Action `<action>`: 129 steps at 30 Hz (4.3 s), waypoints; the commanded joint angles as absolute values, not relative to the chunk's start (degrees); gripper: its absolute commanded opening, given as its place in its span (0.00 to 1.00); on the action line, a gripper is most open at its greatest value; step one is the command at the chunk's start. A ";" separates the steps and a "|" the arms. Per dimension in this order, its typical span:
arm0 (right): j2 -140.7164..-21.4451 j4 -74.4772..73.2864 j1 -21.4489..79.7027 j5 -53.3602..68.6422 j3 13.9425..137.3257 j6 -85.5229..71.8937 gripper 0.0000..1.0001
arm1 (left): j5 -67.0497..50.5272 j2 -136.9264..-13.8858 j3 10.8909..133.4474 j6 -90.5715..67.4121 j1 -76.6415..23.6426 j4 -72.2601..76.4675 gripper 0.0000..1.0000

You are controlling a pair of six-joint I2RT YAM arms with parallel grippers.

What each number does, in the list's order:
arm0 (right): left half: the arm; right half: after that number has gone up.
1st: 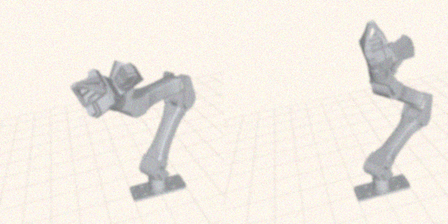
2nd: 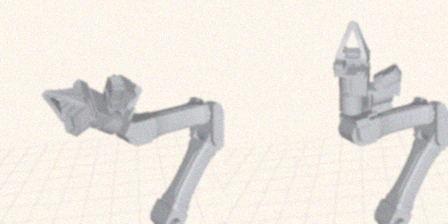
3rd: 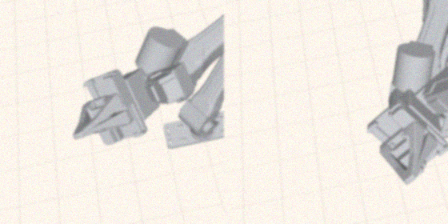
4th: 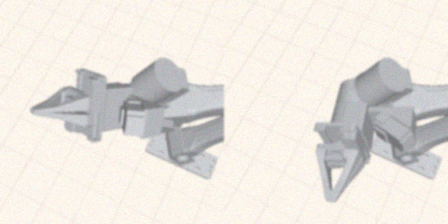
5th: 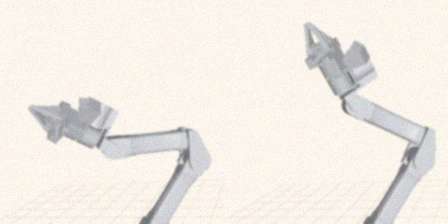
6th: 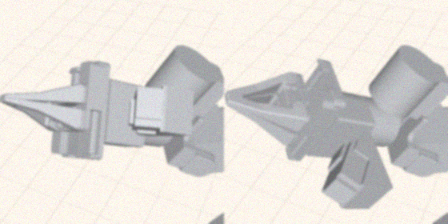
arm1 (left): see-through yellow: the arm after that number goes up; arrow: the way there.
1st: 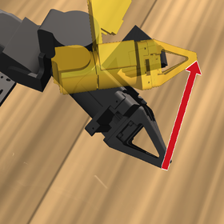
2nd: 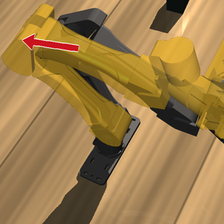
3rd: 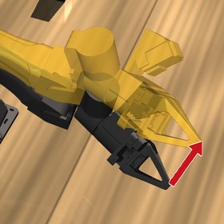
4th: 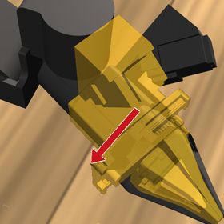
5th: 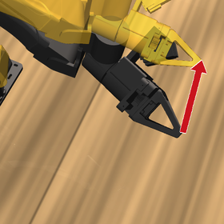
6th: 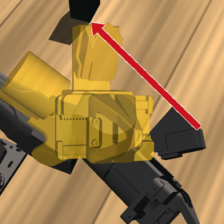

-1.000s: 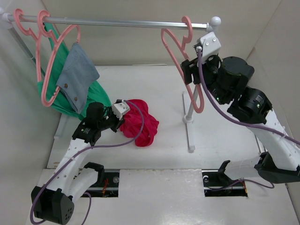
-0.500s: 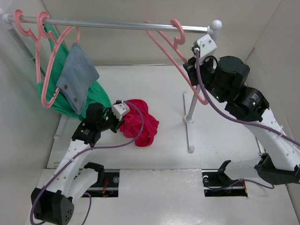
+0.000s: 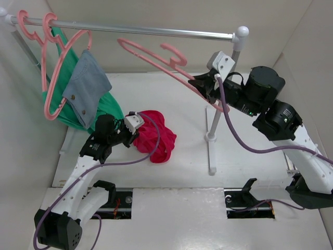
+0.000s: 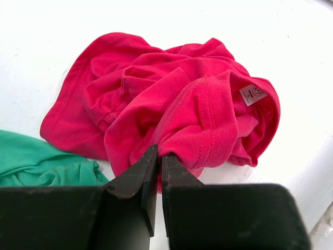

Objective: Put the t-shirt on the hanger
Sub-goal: Grab a hanger with the right arm, then place tshirt on hanger

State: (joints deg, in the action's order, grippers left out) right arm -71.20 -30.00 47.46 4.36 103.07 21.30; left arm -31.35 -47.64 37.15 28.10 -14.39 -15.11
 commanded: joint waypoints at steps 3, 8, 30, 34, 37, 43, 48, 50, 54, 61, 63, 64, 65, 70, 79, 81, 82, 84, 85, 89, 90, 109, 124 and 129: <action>-70.57 -24.26 49.66 12.30 103.10 25.92 0.00 | -33.13 -47.55 39.11 29.79 -14.24 -12.48 0.00; -70.58 -25.31 49.66 12.30 100.03 25.93 0.00 | -32.53 -47.55 39.11 31.63 -14.24 -13.01 0.00; -47.13 -37.69 49.66 3.43 60.30 4.22 0.00 | -41.65 -60.81 55.11 57.56 -22.84 -46.22 0.60; -43.61 -41.65 49.66 2.90 59.16 1.15 0.00 | -38.42 -62.58 54.24 58.12 -27.32 -46.95 0.62; -41.76 -43.59 49.66 2.90 58.54 0.35 0.00 | -30.52 -62.58 51.16 44.41 -31.01 -36.76 0.62; -40.00 -44.65 49.66 2.90 58.54 -2.02 0.00 | -14.25 -62.05 43.25 30.24 -46.39 -24.27 0.58; -39.46 -45.97 49.66 2.90 58.01 -2.55 0.00 | -8.10 -64.68 37.11 27.69 -51.32 -19.08 0.50; -39.46 -45.97 49.66 2.90 57.48 -3.07 0.00 | -6.51 -65.74 35.69 28.39 -51.94 -16.19 0.50; -39.46 -45.97 49.66 2.90 57.48 -3.69 0.00 | -1.85 -66.88 33.14 27.33 -52.73 -12.49 0.53; -38.85 -45.97 49.66 2.90 56.87 -3.69 0.00 | 2.02 -66.36 29.79 28.91 -52.73 -11.78 0.18; -38.85 -45.97 49.66 3.60 56.87 -3.69 0.00 | 2.72 -65.65 30.49 28.92 -52.73 -11.78 0.03; -38.85 -45.97 49.66 4.30 57.39 -2.91 0.00 | 3.51 -64.96 31.19 28.31 -52.73 -13.34 0.00; -39.46 -46.49 49.66 5.26 58.00 -2.90 0.00 | 3.52 -64.26 32.07 28.30 -52.73 -14.40 0.00; -40.69 -49.83 49.66 7.99 61.08 1.05 0.00 | -6.19 -62.41 42.24 27.07 -47.91 -22.84 0.00; -40.69 -52.90 49.66 9.50 69.60 3.08 0.00 | -24.79 -62.83 51.15 35.68 -39.38 -31.64 0.06; -40.69 -52.91 49.66 9.49 69.61 3.08 0.00 | -23.12 -63.72 49.49 35.68 -39.37 -31.03 0.06; -40.69 -52.91 49.66 9.49 69.61 3.08 0.00 | -23.12 -64.42 49.48 36.99 -38.85 -31.03 0.09; -40.17 -52.29 49.66 10.89 68.21 3.08 0.00 | -23.12 -64.95 48.26 38.05 -38.85 -31.03 0.14; -40.17 -52.29 49.66 11.68 67.68 3.08 0.00 | -22.59 -64.95 48.25 38.06 -38.85 -30.50 0.17; -40.17 -51.15 49.66 12.83 64.61 2.55 0.00 | -21.28 -64.95 45.36 40.78 -38.85 -31.11 0.30; -40.17 -50.63 49.66 12.83 63.29 1.94 0.00 | -21.27 -64.95 44.05 40.78 -38.85 -31.11 0.30; -39.64 -52.56 49.66 19.25 59.07 0.36 0.00 | -24.79 -65.04 44.82 35.42 -40.60 -30.41 0.54; -40.34 -56.26 49.66 13.97 58.63 -1.32 0.00 | -15.56 -70.31 41.22 35.16 -43.95 -23.03 0.11; -39.73 -50.02 49.66 15.82 55.46 -1.85 0.00 | -16.61 -70.31 43.59 34.45 -43.95 -24.08 0.00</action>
